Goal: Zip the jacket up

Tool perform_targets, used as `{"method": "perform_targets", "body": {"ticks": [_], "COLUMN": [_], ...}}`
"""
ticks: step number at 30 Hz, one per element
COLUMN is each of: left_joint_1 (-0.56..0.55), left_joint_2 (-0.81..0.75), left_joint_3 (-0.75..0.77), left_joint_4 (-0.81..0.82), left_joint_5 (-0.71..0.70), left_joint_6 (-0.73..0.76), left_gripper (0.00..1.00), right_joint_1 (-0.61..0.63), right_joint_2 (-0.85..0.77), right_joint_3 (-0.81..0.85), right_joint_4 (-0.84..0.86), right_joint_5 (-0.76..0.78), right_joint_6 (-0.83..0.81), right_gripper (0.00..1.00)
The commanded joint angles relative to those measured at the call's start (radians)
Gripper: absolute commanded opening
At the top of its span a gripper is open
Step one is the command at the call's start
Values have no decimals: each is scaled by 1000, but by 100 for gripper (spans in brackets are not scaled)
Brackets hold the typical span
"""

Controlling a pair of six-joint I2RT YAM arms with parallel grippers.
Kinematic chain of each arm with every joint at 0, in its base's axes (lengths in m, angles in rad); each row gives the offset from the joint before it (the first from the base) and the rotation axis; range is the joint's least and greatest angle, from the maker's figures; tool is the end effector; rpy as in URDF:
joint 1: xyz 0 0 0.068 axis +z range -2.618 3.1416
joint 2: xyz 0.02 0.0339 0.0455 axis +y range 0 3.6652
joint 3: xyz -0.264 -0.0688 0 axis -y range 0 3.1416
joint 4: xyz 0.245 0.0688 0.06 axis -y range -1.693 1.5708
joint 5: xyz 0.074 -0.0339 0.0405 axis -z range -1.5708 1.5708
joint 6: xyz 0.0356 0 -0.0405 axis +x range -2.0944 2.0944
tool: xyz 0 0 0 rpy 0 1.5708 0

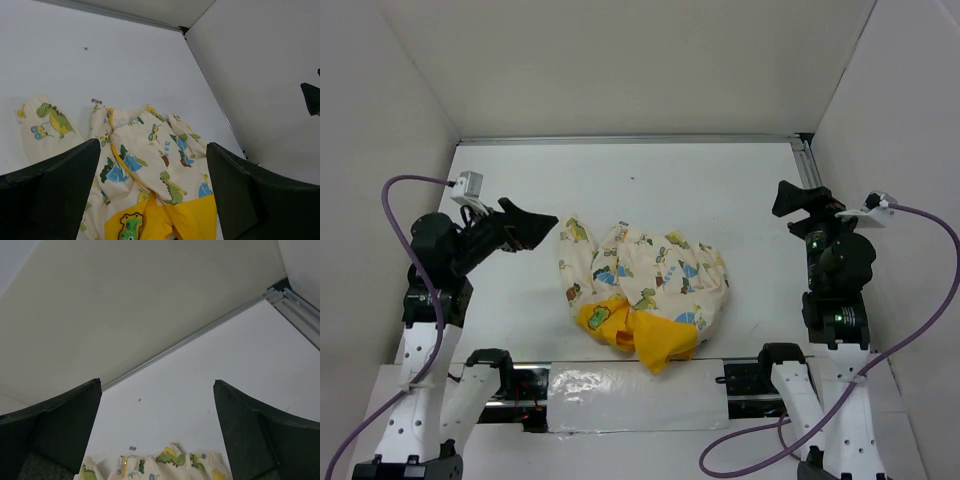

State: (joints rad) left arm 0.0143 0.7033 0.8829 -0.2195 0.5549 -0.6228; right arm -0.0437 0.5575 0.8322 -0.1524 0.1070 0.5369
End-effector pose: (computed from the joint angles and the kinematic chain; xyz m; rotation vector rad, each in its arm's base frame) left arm 0.1534 -0.0166 0.3829 -0.0865 1.6808 -0.9084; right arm 0.1238 -0.0092 0.3907 0.5008 1.3686 0.3259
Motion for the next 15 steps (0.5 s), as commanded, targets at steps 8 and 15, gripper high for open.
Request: {"method": "perform_targets", "body": {"ticks": [8, 15], "left_joint_1": [-34, -125], "left_joint_2": [208, 555], "left_joint_3": [-76, -35], "left_joint_4": [-129, -199], "left_joint_5": [-56, -260], "left_joint_6": [-92, -114], "left_gripper": [99, 99], "right_joint_1": [39, 304], "right_joint_2": [330, 646], "right_joint_3": [122, 116], "right_joint_4": [-294, -273], "right_joint_5": [-102, -110], "right_joint_6": [51, 6], "right_gripper": [100, 100]}}
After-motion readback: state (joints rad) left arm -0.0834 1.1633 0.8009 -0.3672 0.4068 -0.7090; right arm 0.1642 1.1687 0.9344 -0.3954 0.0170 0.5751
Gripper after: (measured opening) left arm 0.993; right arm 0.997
